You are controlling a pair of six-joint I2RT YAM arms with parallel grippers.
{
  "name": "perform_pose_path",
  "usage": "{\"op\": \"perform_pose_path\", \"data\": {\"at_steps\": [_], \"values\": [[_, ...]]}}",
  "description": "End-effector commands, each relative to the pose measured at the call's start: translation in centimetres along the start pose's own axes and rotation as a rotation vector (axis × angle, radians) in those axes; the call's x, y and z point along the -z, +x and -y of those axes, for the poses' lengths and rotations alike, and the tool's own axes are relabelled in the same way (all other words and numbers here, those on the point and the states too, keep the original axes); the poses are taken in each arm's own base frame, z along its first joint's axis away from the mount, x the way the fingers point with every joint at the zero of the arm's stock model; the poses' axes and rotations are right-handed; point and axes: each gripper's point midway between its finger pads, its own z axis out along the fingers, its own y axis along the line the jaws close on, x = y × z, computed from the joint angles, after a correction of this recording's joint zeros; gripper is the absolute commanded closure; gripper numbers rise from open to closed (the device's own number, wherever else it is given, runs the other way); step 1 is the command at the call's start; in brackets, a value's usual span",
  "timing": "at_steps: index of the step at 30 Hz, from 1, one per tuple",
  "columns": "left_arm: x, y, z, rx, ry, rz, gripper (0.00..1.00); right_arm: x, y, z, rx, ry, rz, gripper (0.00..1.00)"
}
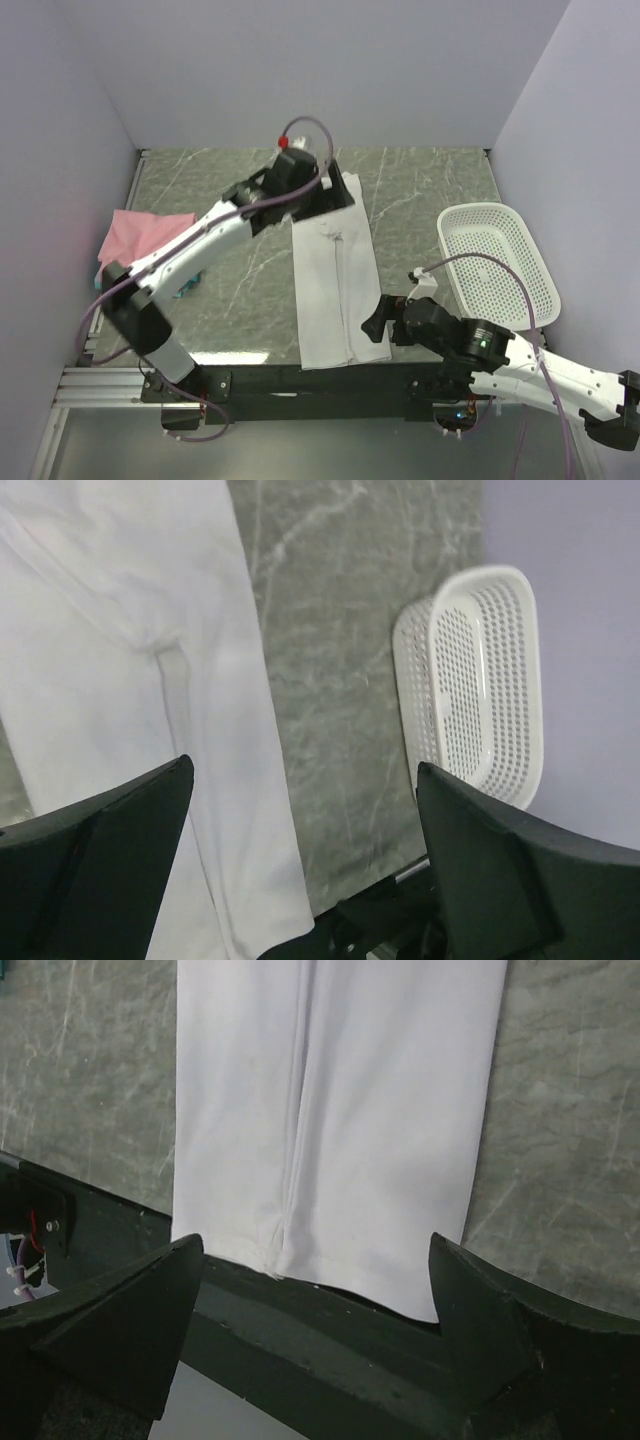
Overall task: Fold and stack the t-shirts
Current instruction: Fold the tshirt
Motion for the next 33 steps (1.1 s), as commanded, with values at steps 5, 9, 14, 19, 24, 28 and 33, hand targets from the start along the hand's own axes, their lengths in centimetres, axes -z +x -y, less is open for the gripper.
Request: {"op": "perform_pose_path", "data": {"at_steps": [5, 9, 14, 19, 24, 28, 33], "values": [[4.0, 14.3, -7.1, 0.024, -0.156, -0.070, 0.01, 0.1, 0.3, 0.9, -0.051, -0.023, 0.029, 0.03], [7.4, 21.6, -8.5, 0.099, -0.165, -0.112, 0.01, -0.3, 0.2, 1.8, -0.075, 0.000, 0.061, 0.04], [9.4, 28.5, -12.3, 0.178, -0.252, -0.157, 0.00, -0.8, 0.5, 2.1, -0.083, 0.017, 0.063, 0.05], [9.5, 32.9, -15.1, 0.150, -0.339, -0.196, 0.02, -1.5, 0.9, 2.4, -0.104, 0.046, 0.053, 0.07], [8.9, 33.3, -16.0, 0.165, -0.370, -0.166, 0.10, -2.6, 2.8, 2.8, -0.146, 0.043, -0.003, 0.10], [9.2, 32.4, -16.1, 0.182, -0.337, -0.136, 0.18, -3.2, 4.2, 3.5, -0.161, 0.067, -0.042, 0.11], [9.3, 32.6, -16.4, 0.204, -0.292, -0.153, 0.29, -3.3, 4.6, 4.5, -0.189, 0.110, -0.047, 0.12]]}}
